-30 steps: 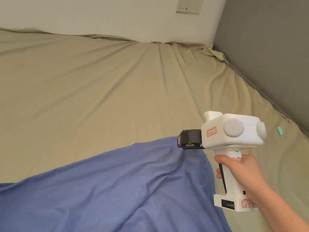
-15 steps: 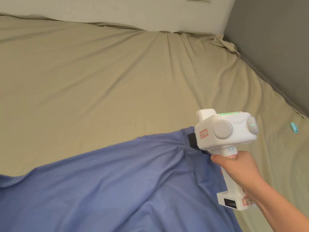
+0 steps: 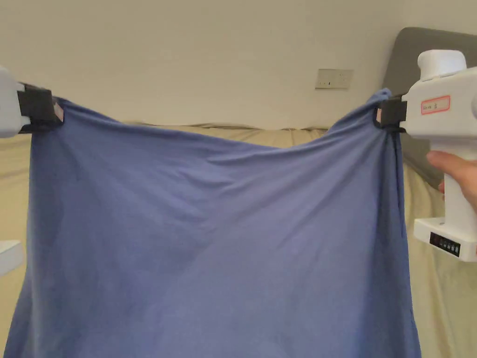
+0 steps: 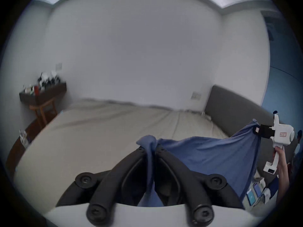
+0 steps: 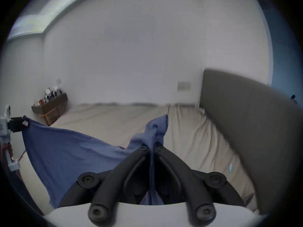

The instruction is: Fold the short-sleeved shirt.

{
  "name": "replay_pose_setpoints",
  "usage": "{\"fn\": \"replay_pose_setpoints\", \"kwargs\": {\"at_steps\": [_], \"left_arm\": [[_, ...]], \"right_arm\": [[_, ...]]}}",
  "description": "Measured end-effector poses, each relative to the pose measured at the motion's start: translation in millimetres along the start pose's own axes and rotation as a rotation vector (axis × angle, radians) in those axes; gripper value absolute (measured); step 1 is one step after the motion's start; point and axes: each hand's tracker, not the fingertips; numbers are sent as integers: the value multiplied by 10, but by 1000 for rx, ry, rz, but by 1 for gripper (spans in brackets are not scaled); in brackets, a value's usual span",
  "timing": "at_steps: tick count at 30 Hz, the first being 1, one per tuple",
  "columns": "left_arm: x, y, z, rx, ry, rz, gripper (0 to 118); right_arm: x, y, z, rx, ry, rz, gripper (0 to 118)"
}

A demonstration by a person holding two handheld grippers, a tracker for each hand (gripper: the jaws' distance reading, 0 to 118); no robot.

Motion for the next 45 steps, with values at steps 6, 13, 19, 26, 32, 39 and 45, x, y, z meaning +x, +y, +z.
{"fn": "replay_pose_setpoints", "kwargs": {"at_steps": [6, 13, 19, 26, 32, 39, 45], "left_arm": [[174, 1365, 107, 171, 104, -119, 6], [48, 1880, -424, 250, 238, -120, 6], [-219, 1346, -1224, 209, 278, -63, 6], [-440, 129, -2215, 50, 180, 66, 5], [-474, -443, -2300, -25, 119, 78, 5], [-487, -1574, -1426, -139, 21, 17, 5], [-428, -2645, -455, -268, 29, 31, 5]], "right_arm": [[-135, 1471, 343, 223, -59, 54, 5], [-245, 2243, 115, 317, -126, 59, 5], [-238, 1826, -722, 249, -130, 98, 5], [-42, 519, -1927, 26, -133, 91, 5], [7, -215, -2164, -60, -85, 79, 5], [38, -1582, -1422, -162, 50, -15, 5], [-32, -2960, -328, -263, 61, -75, 5]]}}
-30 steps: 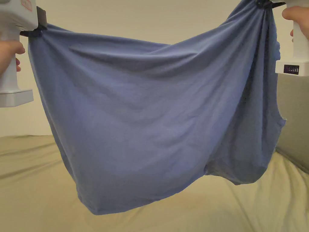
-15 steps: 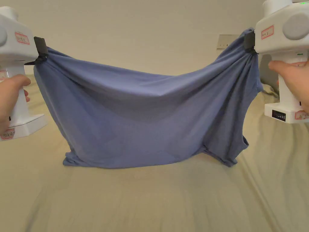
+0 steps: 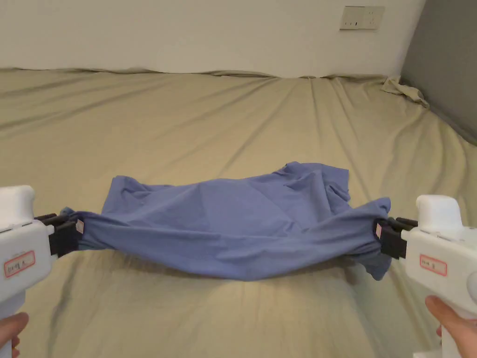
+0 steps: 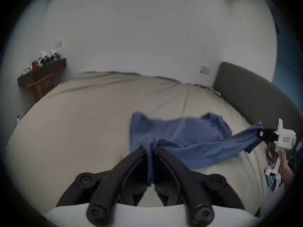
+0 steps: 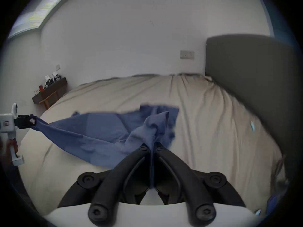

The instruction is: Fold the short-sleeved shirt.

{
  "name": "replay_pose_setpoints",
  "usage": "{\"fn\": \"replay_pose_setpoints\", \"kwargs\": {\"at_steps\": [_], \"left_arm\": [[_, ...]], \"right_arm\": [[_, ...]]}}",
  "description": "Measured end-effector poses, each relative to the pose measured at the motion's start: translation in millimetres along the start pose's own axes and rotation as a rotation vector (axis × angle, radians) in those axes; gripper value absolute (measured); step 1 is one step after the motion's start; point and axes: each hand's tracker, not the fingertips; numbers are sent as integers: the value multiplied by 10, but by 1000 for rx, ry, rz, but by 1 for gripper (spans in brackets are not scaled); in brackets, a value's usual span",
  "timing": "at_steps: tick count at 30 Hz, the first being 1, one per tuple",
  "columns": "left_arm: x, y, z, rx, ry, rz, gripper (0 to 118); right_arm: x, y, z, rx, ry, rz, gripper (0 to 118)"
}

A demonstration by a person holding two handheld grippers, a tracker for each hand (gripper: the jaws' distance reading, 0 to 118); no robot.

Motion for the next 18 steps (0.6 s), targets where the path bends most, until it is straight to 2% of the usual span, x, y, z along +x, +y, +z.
{"fn": "replay_pose_setpoints", "kwargs": {"at_steps": [6, 9, 13, 18], "left_arm": [[45, -733, 881, -42, 7, 6, 5], [75, -1011, 1331, -42, 35, -24, 5], [23, -1314, 1808, -66, 42, 6, 5], [43, -1844, 2123, -199, 76, 11, 5]], "right_arm": [[90, -1006, 871, -55, 2, -34, 5], [95, -1263, 1378, -56, -8, -8, 5], [183, -1473, 1954, -52, -10, -29, 5], [302, -1831, 2430, -105, -43, -84, 5]]}}
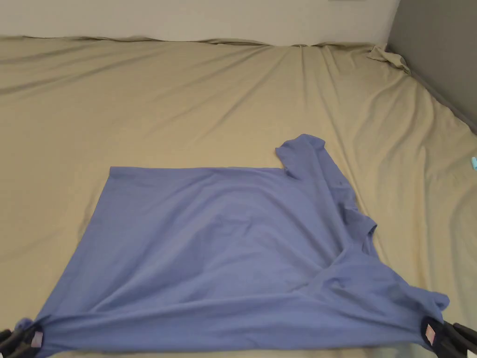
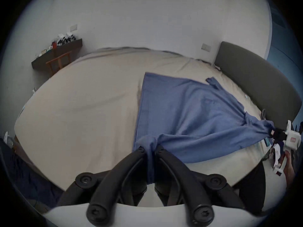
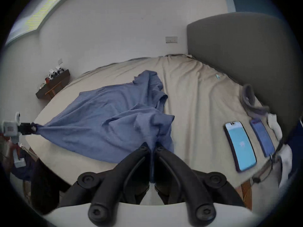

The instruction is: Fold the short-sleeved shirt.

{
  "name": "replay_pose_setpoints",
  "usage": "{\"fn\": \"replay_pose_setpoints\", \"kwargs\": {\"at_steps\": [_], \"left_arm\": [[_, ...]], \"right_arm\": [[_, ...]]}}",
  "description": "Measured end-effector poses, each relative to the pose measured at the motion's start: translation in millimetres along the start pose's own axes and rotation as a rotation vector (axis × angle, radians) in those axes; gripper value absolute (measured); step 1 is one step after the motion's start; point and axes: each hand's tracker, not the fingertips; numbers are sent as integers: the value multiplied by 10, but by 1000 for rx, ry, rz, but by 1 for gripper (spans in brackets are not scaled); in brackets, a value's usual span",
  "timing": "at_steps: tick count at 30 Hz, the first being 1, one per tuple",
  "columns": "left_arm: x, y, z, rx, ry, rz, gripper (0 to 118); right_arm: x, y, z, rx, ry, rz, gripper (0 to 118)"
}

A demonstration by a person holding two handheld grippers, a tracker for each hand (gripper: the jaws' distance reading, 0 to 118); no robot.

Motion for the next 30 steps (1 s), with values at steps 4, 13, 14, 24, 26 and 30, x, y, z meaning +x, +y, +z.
{"fn": "replay_pose_setpoints", "kwargs": {"at_steps": [4, 13, 14, 24, 26, 30], "left_arm": [[14, -204, -111, -72, 10, -6, 5], [186, 15, 457, -49, 99, -54, 80], [218, 80, 591, -27, 113, -57, 80], [407, 479, 924, 78, -4, -22, 0], [493, 424, 868, 83, 19, -39, 0], [494, 269, 655, 8, 26, -89, 0]], "right_arm": [[-16, -202, -80, -53, -19, 32, 5], [-180, 81, 97, -112, -102, -21, 116], [-239, 153, 184, -110, -113, -27, 116], [-718, 385, 446, -3, -65, 26, 3], [-745, 359, 412, -29, -58, 31, 3], [-736, 315, 378, -46, -53, 31, 3]]}}
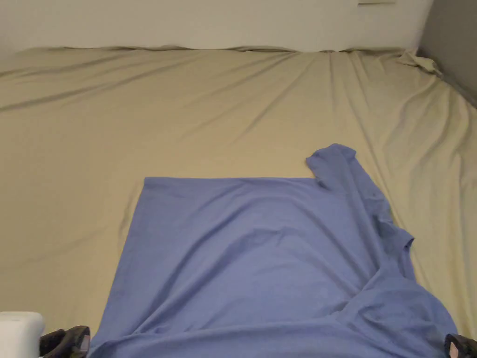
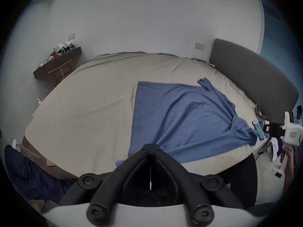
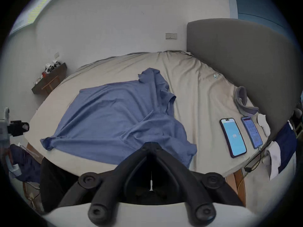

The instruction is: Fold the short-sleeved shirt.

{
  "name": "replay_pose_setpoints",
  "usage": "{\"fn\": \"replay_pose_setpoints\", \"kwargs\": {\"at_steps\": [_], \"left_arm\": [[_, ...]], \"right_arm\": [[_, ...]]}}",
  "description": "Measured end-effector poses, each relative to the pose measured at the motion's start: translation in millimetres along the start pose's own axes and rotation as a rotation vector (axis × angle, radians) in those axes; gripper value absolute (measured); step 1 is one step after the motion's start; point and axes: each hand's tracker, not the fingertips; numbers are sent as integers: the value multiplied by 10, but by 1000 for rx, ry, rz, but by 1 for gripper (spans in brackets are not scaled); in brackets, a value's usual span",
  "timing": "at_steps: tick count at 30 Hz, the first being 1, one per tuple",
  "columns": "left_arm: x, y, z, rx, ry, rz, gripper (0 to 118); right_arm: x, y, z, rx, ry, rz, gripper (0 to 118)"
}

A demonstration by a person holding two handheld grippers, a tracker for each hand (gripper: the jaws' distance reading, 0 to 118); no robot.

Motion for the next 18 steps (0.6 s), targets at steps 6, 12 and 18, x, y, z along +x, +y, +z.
{"fn": "replay_pose_setpoints", "kwargs": {"at_steps": [6, 12, 18], "left_arm": [[-254, -326, -662, -176, -54, 95, 89], [-437, -492, -1249, -224, -3, 113, 89], [-416, -489, -1263, -193, -97, 190, 11]], "right_arm": [[-118, -14, -89, -33, 29, 15, 3], [-270, -25, -214, -80, 65, 39, 3], [-369, -32, -308, -113, 68, 62, 3]]}}
